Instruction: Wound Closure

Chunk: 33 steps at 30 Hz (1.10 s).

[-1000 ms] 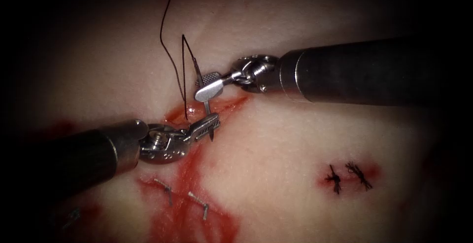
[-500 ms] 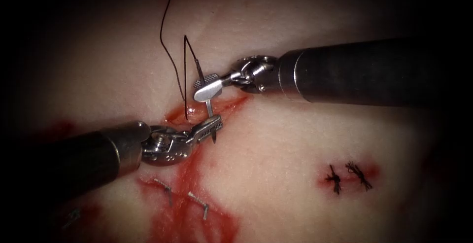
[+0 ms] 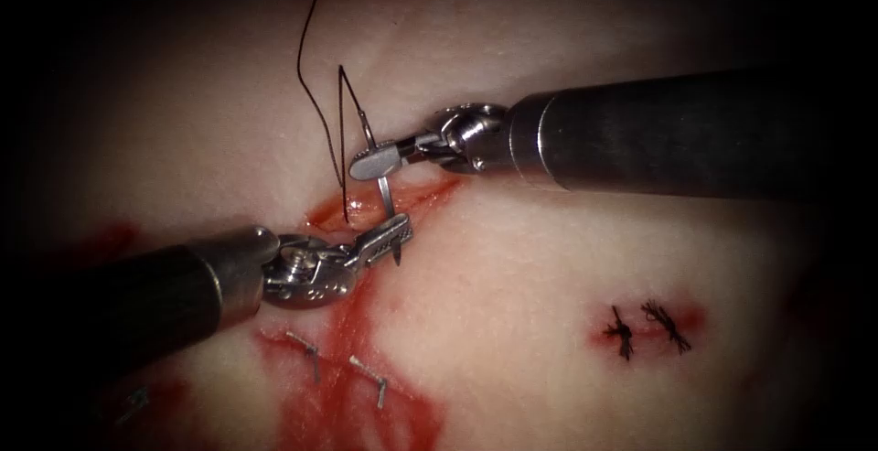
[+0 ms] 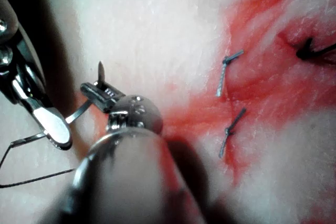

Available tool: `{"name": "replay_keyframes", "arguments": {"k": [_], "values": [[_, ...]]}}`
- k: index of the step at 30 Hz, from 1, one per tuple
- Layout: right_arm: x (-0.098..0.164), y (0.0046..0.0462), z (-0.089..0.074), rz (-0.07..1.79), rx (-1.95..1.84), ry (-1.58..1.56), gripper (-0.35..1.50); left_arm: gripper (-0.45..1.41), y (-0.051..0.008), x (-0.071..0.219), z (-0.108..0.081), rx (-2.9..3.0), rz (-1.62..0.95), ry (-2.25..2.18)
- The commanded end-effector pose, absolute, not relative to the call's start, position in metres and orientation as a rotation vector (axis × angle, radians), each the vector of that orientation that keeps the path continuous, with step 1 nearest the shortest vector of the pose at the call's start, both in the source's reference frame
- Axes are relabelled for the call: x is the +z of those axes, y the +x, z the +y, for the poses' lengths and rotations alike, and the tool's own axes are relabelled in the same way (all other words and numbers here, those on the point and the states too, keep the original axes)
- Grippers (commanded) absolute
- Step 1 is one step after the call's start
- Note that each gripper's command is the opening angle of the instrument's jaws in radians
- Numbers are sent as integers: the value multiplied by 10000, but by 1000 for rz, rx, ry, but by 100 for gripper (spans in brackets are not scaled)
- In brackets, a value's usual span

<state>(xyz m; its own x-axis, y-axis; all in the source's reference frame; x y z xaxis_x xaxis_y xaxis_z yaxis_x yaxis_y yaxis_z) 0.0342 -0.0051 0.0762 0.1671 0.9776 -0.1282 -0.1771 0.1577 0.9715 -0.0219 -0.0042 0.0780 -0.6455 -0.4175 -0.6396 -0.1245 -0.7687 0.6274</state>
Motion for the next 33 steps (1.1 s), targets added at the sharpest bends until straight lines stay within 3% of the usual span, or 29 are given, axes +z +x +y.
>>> {"name": "replay_keyframes", "arguments": {"k": [1,3,6,10,11,12,13,14,15,16,17,18,19,25,33], "values": [[769,347,-50,1024,1080,1029,-35,83,-223,788,-41,-2557,-944,1274],[771,343,-46,1043,1058,993,-35,109,-223,786,-41,-2613,-880,1371],[773,337,-40,1074,1017,922,-35,130,-224,778,-42,-2667,-749,1449],[775,333,-38,1098,979,882,-35,130,-222,770,-46,-2697,-575,1516],[776,333,-38,1112,956,862,-35,125,-221,768,-46,-2699,-526,1531],[776,333,-38,1144,917,827,-35,93,-214,765,-47,-2743,-367,1573],[776,333,-39,1169,895,801,-35,74,-211,765,-47,-2755,-318,1585],[776,333,-39,1169,895,801,-35,74,-211,765,-47,-2755,-318,1585],[775,333,-39,1204,857,777,-35,56,-208,765,-46,-2767,-273,1598],[775,335,-39,1242,806,748,-35,15,-199,768,-44,-2789,-175,1626],[775,336,-39,1257,777,725,-35,2,-196,770,-42,-2801,-119,1638],[775,336,-39,1257,777,725,-35,2,-196,770,-42,-2801,-119,1638],[775,337,-40,1264,758,729,-35,-40,-190,776,-39,-2813,-18,1639],[773,346,-44,1283,717,738,-35,-45,-180,803,-26,-2856,190,1576],[768,349,-46,1300,692,727,-35,-45,-170,855,-19,-3021,236,1232]]}}
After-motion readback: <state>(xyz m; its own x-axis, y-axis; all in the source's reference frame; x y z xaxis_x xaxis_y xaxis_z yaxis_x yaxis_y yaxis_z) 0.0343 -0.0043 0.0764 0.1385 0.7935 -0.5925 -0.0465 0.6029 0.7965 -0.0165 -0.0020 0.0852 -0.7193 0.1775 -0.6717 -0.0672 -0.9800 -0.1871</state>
